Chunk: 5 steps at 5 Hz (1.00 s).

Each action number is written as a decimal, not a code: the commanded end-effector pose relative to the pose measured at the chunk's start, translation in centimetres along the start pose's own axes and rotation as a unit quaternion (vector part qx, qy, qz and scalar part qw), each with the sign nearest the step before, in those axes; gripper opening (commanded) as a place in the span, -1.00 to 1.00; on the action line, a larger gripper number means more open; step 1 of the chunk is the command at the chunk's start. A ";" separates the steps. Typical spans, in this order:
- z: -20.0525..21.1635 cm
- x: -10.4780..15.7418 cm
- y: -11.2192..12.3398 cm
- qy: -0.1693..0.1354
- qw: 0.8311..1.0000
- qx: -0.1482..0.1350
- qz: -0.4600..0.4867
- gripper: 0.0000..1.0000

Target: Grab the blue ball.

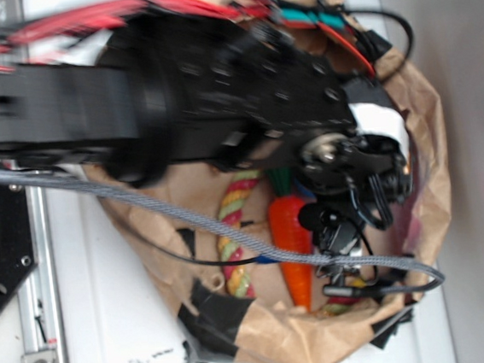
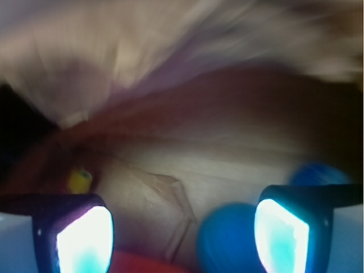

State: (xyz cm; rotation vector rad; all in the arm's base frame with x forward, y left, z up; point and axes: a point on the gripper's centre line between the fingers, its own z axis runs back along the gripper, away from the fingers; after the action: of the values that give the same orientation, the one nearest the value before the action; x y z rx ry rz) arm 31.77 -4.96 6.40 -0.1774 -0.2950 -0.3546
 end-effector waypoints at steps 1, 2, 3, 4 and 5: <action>0.0 -1.8 -0.3 0.031 0.995 -0.043 -0.090 1.00; 0.9 -3.5 0.9 0.031 0.996 -0.032 -0.072 1.00; 1.3 -4.1 2.4 0.037 0.998 -0.011 -0.053 1.00; 1.3 -3.9 3.4 0.043 0.999 -0.004 -0.033 1.00; 1.2 -3.5 3.7 0.047 0.999 0.000 -0.022 1.00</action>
State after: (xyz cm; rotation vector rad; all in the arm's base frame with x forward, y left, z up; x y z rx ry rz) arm 30.22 -0.79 4.99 -0.1635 -0.1744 -0.4464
